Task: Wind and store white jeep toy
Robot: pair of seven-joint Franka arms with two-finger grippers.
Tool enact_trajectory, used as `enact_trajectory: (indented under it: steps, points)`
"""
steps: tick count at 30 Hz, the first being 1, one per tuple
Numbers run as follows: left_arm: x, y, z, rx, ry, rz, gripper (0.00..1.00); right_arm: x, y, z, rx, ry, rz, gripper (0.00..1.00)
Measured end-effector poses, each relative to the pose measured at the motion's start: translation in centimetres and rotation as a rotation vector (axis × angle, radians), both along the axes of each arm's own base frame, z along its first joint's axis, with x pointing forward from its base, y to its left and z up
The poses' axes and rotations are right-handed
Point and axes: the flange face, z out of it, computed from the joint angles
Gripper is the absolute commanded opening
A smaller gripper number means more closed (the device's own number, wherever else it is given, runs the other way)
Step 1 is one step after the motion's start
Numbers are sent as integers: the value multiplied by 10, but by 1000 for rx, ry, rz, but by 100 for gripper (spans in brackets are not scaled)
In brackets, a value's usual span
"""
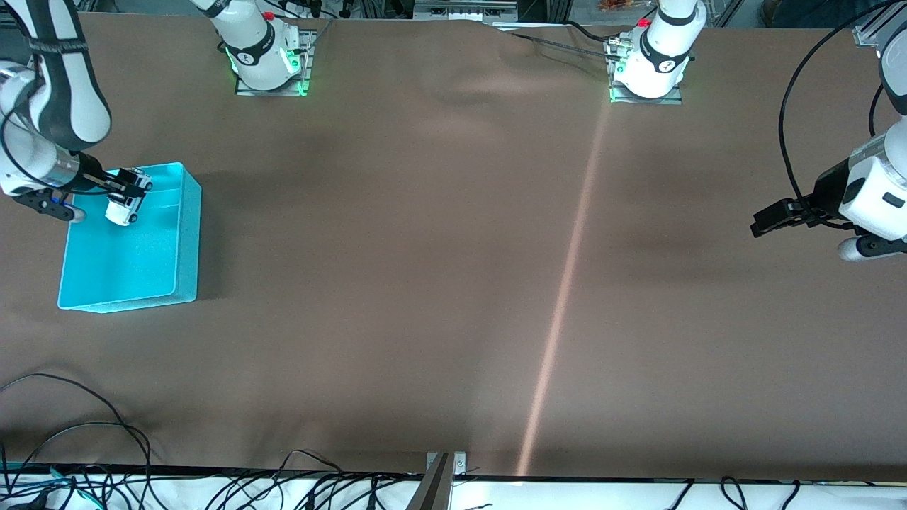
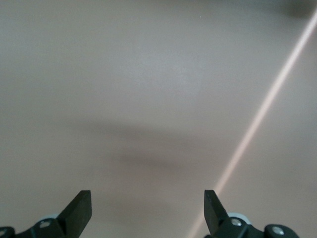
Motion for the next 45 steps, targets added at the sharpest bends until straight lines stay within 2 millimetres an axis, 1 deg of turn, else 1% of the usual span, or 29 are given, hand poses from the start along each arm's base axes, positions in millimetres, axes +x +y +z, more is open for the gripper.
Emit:
enact_trajectory:
  steps: [3,5,15,17,18,19,20,21,23,24,25,26,31,35,37,40,45]
  points:
    - [0,0,0,0,0,0,100,1,-6,-21,-24,11,27,0]
    - [0,0,0,0,0,0,100,0,-10,-30,-29,16,32,0]
    - [0,0,1,0,-1,0,100,5,-24,-48,-49,22,21,0]
    - [0,0,1,0,-1,0,100,4,-28,-55,-52,21,15,22]
    - [0,0,1,0,-2,1,100,4,-29,-58,-52,20,11,30]
    - [0,0,1,0,-2,1,100,4,-30,-61,-51,19,5,43]
    - [0,1,1,0,-2,1,100,4,-31,-64,-49,17,-2,64]
    - [0,1,1,0,-3,2,100,4,-31,-66,-47,16,-11,79]
    - [0,2,1,1,-3,3,100,4,-32,-69,-41,11,-30,83]
    - [0,2,1,1,-3,4,100,4,-33,-71,-38,9,-38,87]
    - [0,3,1,1,-3,5,100,4,-32,-73,-37,8,-43,96]
    - [0,4,1,1,-4,7,100,4,-32,-75,-37,7,-50,100]
    - [0,5,1,1,-4,8,100,6,-29,-77,-40,5,-66,100]
    - [0,5,3,1,-9,8,100,9,-27,-73,-37,3,-64,100]
    - [0,5,4,1,-12,8,100,11,-24,-67,-28,14,-63,100]
    - [0,5,5,2,-14,9,100,14,-20,-53,-12,24,-64,100]
    - [0,5,6,2,-15,9,100,18,-17,-15,8,7,-69,100]
